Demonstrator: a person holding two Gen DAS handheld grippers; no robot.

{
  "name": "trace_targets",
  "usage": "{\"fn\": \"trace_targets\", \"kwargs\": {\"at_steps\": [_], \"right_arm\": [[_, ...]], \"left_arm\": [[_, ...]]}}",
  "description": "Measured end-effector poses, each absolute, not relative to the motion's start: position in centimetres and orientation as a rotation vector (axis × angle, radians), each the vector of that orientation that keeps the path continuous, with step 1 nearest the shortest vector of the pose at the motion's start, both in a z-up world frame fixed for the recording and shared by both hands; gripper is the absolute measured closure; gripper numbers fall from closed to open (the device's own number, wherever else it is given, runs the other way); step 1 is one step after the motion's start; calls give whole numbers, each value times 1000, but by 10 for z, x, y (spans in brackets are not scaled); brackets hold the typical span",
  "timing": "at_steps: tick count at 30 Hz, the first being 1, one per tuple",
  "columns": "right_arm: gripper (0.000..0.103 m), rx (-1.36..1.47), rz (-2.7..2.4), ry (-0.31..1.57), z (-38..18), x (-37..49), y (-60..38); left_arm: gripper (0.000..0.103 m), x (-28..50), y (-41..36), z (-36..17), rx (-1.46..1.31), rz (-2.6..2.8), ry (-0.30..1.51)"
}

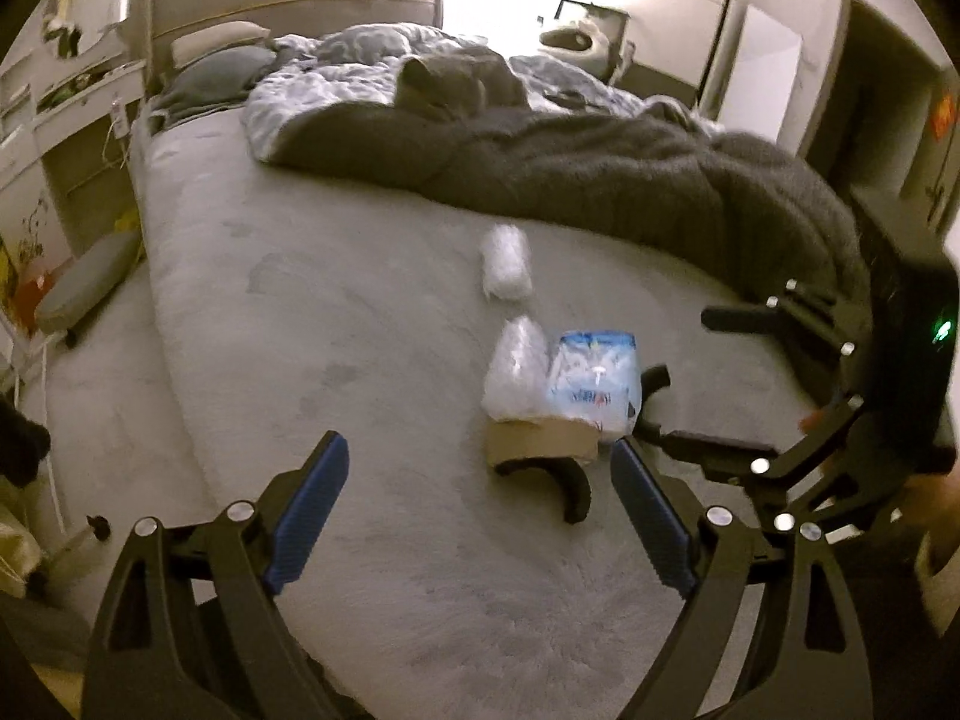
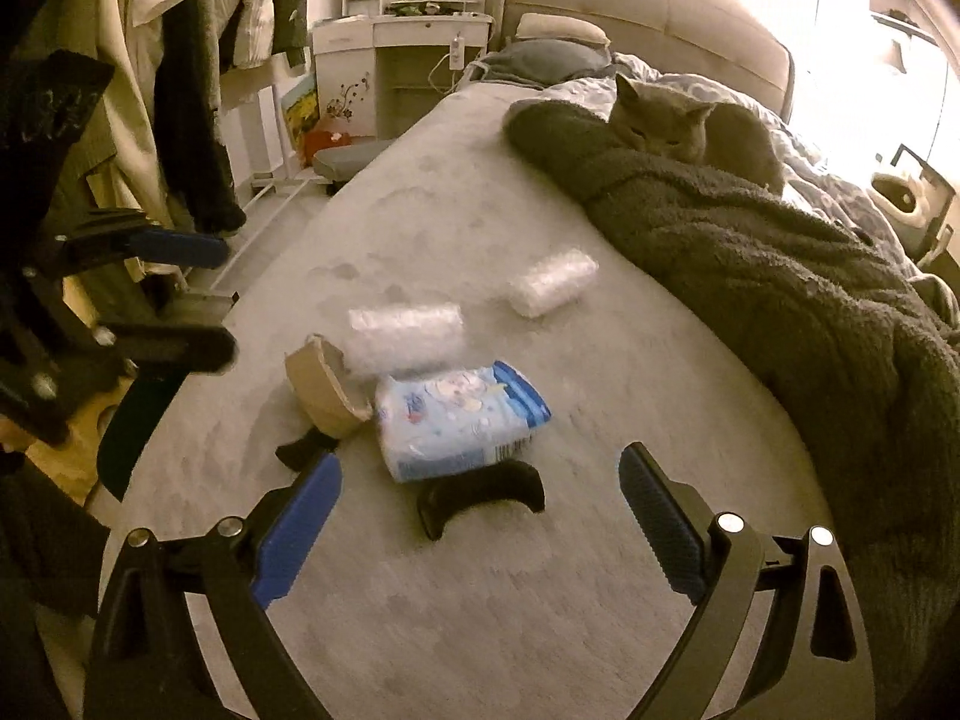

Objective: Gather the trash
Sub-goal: 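Move both tools back over the bed toward the remaining items, then close the left tool on the small cardboard box on the bed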

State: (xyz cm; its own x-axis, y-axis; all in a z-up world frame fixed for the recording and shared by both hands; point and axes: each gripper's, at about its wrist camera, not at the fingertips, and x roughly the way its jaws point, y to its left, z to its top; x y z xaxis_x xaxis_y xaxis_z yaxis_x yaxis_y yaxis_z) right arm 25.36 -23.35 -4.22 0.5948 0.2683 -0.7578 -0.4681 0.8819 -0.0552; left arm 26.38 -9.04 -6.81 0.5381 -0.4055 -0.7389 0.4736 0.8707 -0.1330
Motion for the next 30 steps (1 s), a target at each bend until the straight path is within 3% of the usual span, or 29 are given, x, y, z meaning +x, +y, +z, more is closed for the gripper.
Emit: {"fn": "trace_targets", "kwargs": {"at_steps": [7,30], "right_arm": [[8,-263,443,859,-52,252,-245],[8,-238,433,888,-62,250,-270]], "left_arm": [[13,271,-113,-76,113,-540,879],[50,286,-147,-108,193,-509,971]]}}
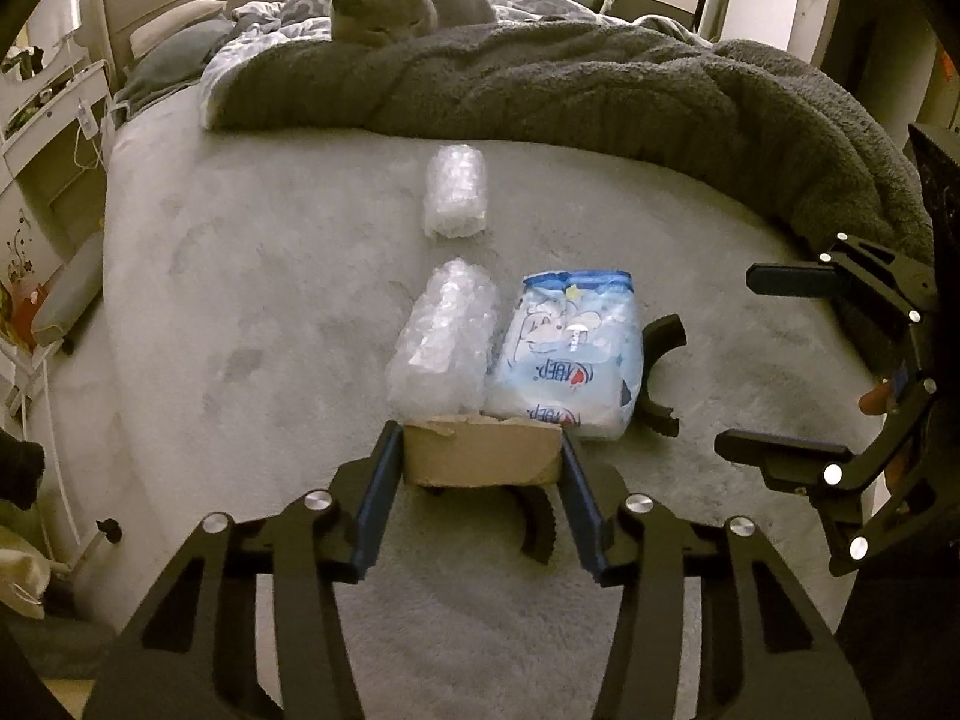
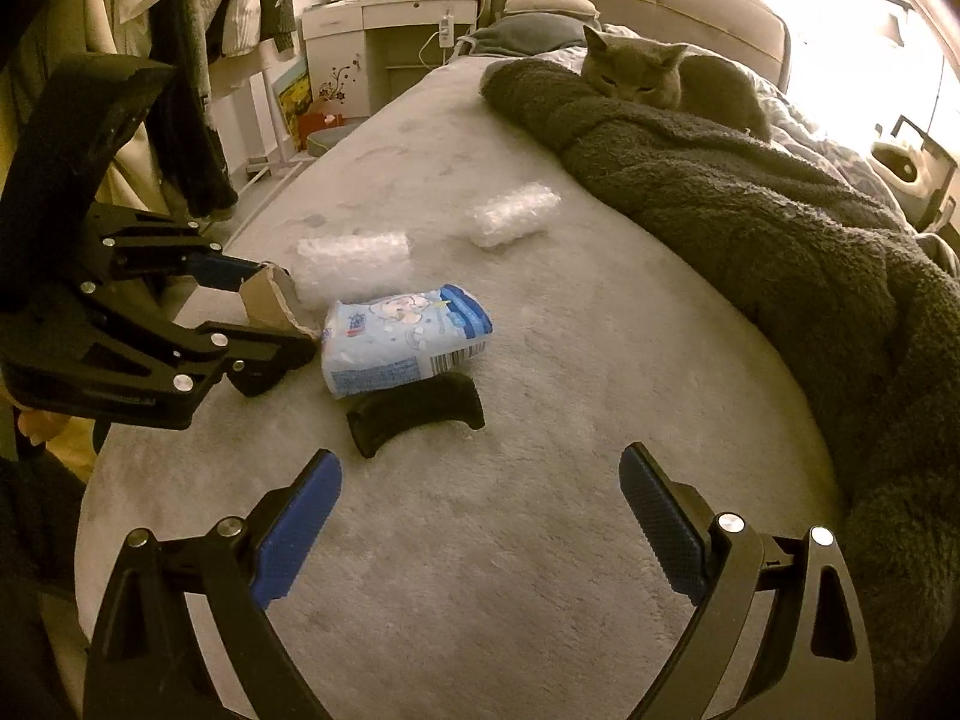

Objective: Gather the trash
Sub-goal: 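Close the left tool on the small cardboard box on the bed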

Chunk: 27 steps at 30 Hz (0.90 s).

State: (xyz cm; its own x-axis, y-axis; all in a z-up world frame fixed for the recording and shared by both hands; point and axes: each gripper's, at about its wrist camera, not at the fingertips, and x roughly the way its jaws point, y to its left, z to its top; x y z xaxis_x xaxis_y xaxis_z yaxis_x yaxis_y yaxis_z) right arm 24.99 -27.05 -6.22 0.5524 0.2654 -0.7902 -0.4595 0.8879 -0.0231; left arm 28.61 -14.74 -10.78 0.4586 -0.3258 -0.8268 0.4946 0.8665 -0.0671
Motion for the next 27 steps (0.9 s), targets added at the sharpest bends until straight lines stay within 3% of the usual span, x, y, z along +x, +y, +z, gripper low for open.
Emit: {"fn": "trace_targets", "kwargs": {"at_steps": [27], "right_arm": [[8,-220,455,966,-82,273,-248]], "left_arm": [[51,267,-120,-76,60,-576,814]]}}
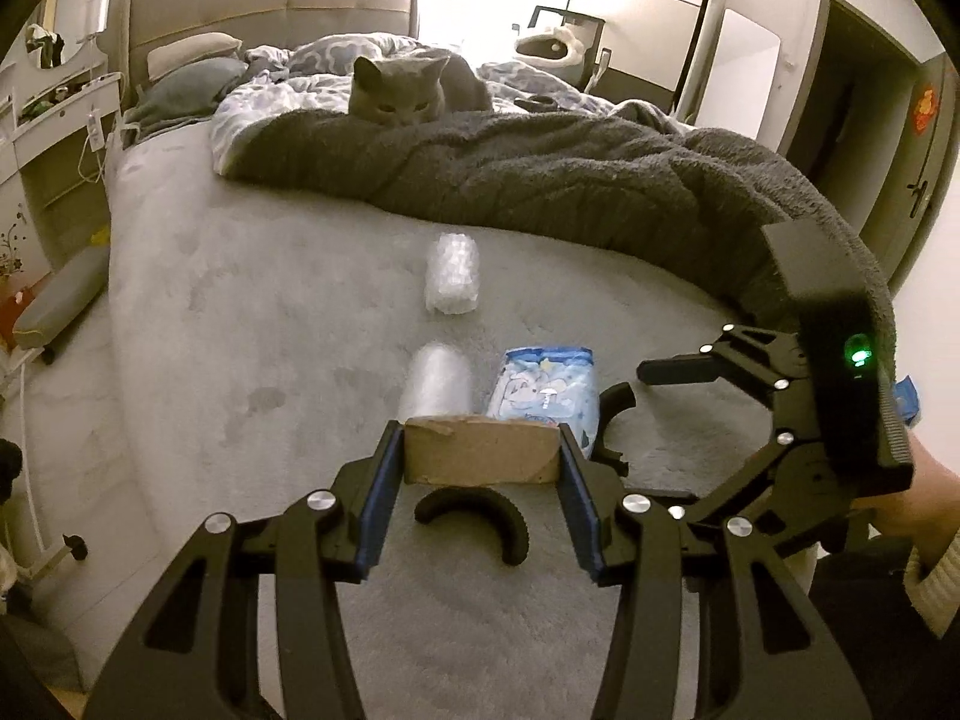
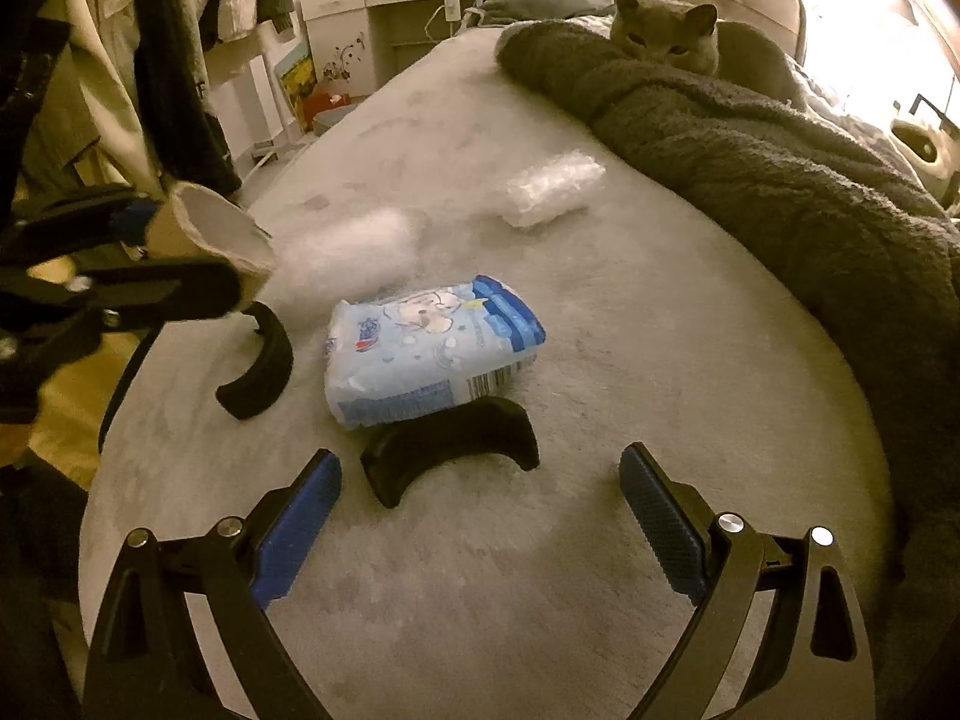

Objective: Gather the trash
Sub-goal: 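Close the left tool on the small cardboard box on the bed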

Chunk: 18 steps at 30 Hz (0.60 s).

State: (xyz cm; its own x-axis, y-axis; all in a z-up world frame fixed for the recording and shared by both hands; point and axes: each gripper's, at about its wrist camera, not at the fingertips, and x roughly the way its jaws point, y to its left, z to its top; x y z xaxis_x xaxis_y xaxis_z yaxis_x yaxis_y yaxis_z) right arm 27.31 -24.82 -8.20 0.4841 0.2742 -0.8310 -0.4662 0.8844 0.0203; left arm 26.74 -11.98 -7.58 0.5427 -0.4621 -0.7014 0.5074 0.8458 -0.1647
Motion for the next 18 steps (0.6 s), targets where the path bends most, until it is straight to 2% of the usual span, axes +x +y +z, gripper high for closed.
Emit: {"fn": "trace_targets", "kwargs": {"at_steps": [9,13,15,18], "right_arm": [[10,-218,435,985,-86,278,-240],[21,-187,430,997,-86,282,-242],[34,-162,431,1006,-86,283,-243],[45,-122,419,1015,-85,287,-248]], "left_arm": [[51,262,-101,-60,21,-573,767],[51,261,-88,-54,7,-557,751],[51,261,-81,-51,-4,-545,742],[51,259,-69,-47,-19,-523,731]]}}
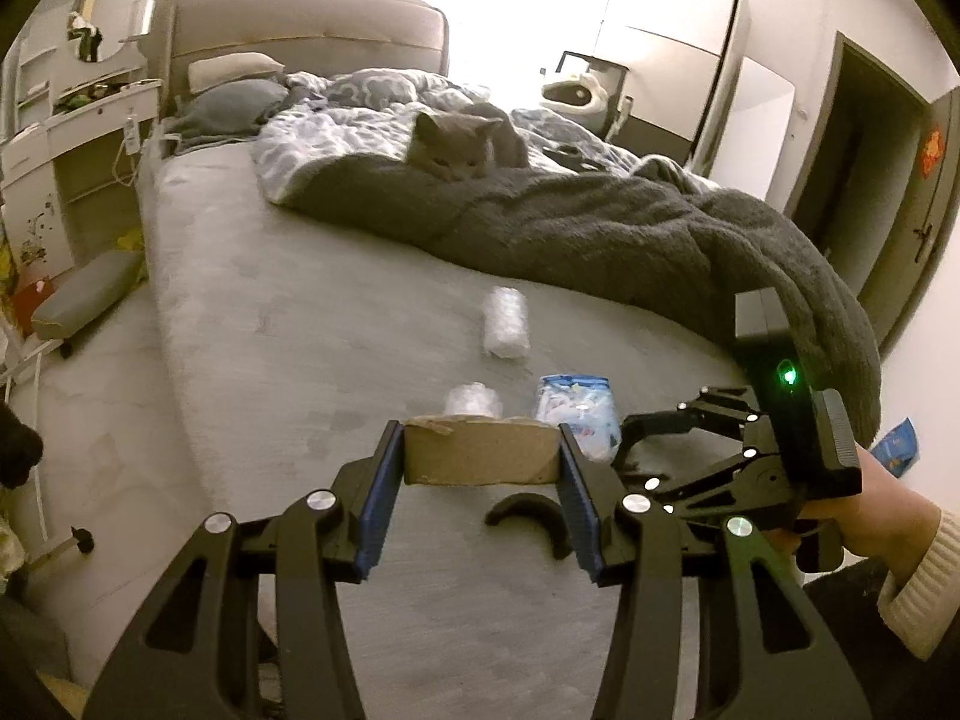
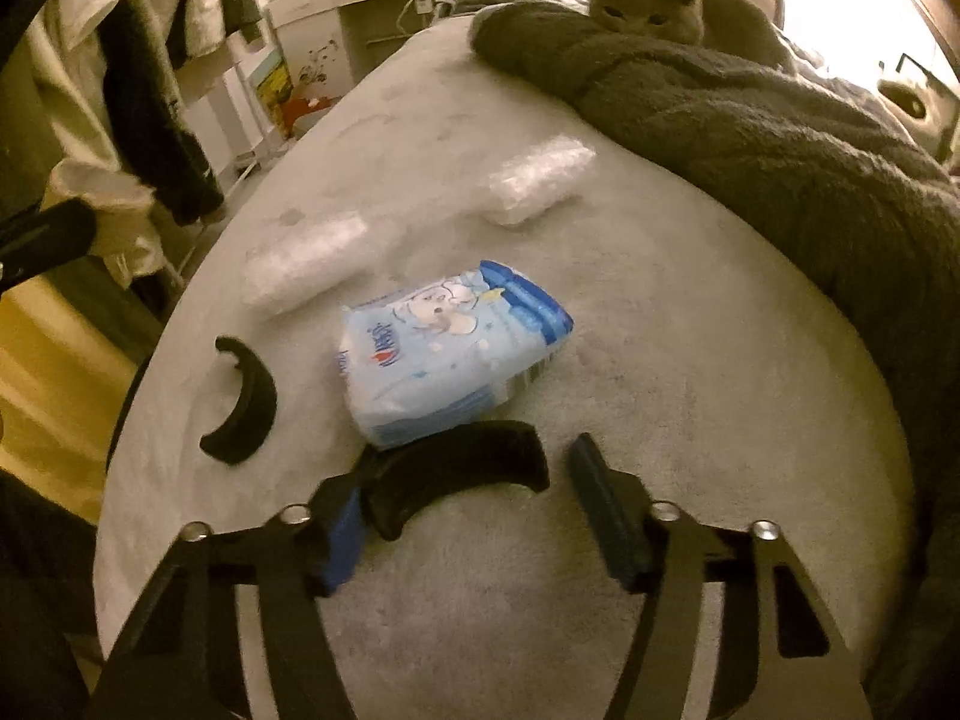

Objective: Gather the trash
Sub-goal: 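Close the left tool on the small cardboard box on the bed, then close the right tool on the black curved plastic piece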

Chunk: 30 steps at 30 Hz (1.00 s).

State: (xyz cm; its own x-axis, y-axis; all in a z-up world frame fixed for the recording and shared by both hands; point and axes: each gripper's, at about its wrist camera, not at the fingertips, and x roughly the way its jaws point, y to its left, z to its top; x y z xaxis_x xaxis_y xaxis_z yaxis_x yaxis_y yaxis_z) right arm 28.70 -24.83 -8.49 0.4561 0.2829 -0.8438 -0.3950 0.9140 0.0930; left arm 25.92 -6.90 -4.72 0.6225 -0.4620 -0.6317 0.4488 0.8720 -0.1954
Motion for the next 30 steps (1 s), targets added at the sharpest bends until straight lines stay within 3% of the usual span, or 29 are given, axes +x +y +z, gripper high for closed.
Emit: {"fn": "trace_targets", "kwargs": {"at_steps": [3,30], "right_arm": [[53,-117,401,1016,-80,289,-248],[57,-145,238,1038,-67,277,-247]], "left_arm": [[51,258,-56,-43,-38,-498,717],[51,253,26,-46,-80,-296,770]]}}
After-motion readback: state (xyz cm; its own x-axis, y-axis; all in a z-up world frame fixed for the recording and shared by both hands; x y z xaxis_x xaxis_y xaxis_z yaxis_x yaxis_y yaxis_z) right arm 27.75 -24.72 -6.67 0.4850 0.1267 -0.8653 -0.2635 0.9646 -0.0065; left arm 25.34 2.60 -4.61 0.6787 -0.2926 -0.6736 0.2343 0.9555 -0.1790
